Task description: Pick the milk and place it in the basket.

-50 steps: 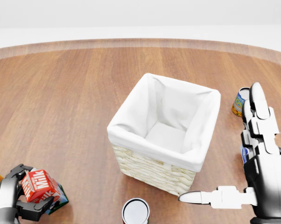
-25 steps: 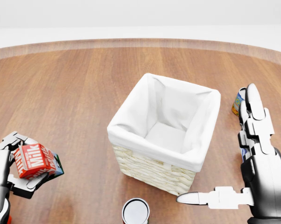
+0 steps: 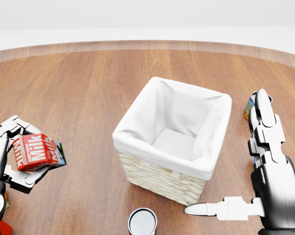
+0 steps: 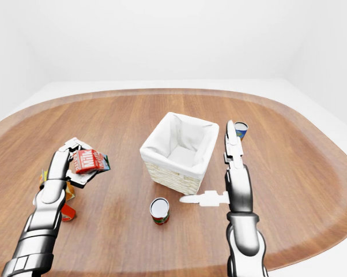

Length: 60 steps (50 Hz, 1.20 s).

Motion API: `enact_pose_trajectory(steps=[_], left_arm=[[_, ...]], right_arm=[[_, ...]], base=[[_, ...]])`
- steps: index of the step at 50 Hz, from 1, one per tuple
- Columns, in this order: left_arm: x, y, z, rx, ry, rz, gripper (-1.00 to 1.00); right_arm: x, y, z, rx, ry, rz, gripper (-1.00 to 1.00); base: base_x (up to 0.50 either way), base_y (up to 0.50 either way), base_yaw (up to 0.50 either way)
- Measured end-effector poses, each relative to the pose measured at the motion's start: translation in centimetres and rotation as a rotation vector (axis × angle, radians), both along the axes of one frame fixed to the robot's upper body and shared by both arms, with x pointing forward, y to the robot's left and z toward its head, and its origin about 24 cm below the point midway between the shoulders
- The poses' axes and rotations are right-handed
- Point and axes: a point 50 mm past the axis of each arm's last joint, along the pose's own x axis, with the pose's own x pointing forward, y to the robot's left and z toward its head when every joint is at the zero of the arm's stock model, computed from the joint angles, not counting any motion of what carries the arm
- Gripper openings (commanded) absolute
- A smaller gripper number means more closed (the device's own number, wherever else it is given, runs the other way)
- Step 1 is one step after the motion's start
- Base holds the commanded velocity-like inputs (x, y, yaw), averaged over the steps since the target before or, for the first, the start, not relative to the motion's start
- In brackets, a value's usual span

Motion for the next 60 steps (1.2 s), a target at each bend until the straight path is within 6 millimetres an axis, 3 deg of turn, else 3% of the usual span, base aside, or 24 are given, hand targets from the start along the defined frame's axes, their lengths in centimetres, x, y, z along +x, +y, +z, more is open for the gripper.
enact_pose_trajectory(steps=[60], left_arm=[[1.5,-4.5,10.7,0.140,-0.322,-0.231,-1.00]], right_arm=[[0.1,0.2,-0.2,-0.004,0.007,0.008,1.00]], base=[[0.00,0.00,0.00]])
